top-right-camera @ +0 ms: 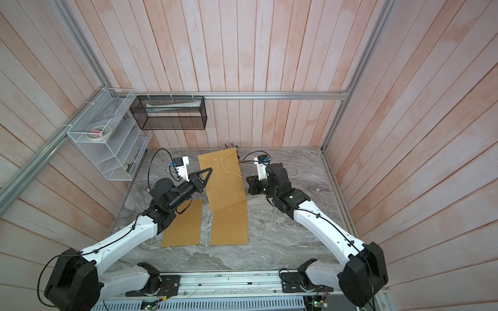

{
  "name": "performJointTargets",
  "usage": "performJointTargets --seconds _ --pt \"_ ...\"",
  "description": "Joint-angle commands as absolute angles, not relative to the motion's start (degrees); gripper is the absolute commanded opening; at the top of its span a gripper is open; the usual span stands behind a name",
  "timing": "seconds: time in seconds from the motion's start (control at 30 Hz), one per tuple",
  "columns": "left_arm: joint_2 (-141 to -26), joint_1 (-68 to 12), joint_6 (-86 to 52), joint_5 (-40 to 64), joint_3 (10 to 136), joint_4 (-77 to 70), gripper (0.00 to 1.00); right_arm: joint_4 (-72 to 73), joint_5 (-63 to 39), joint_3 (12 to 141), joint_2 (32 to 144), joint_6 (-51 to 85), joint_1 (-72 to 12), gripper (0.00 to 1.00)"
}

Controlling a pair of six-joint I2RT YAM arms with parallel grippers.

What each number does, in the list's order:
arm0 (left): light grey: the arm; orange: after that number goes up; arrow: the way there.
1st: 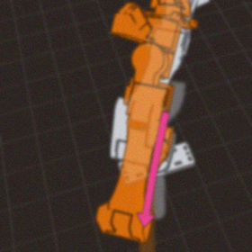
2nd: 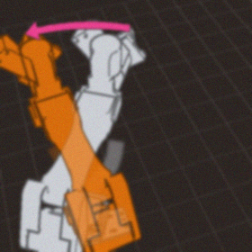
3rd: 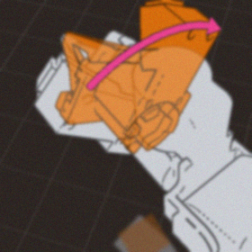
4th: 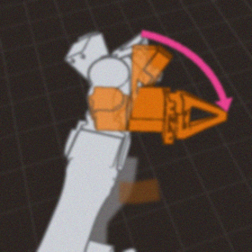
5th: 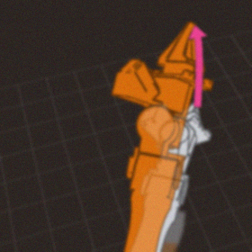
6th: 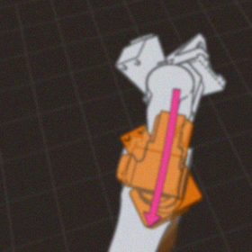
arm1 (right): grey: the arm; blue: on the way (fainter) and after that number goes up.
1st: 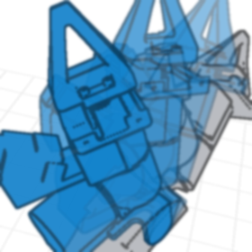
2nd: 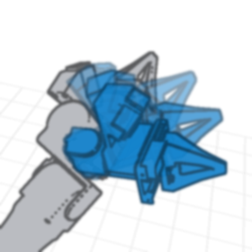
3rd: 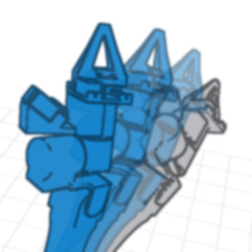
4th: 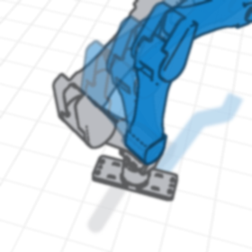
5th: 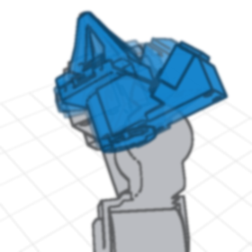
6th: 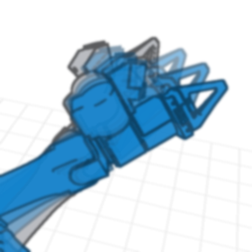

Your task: Open the file bag

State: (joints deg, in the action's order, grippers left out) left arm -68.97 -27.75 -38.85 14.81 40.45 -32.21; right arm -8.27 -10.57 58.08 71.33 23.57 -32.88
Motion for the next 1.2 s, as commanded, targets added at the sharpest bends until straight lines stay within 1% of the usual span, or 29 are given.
performJointTargets --seconds 0.0,0.33,0.63,1.17 --pt "-67.7 -27.4 -39.0 16.6 39.0 -33.3 0.00 -10.1 -10.2 59.8 70.4 22.2 -32.5 0.00" --pt "-67.4 -27.4 -37.6 22.4 37.8 -33.6 0.00 -11.2 -10.2 61.8 71.0 21.0 -31.5 0.00" --pt "-67.7 -27.5 -37.0 24.6 37.8 -33.6 0.00 -12.4 -9.9 64.5 72.2 19.9 -31.0 0.00" --pt "-66.6 -29.2 -35.2 24.8 37.4 -31.3 0.00 -14.8 -10.3 71.0 74.3 17.3 -29.3 0.00"
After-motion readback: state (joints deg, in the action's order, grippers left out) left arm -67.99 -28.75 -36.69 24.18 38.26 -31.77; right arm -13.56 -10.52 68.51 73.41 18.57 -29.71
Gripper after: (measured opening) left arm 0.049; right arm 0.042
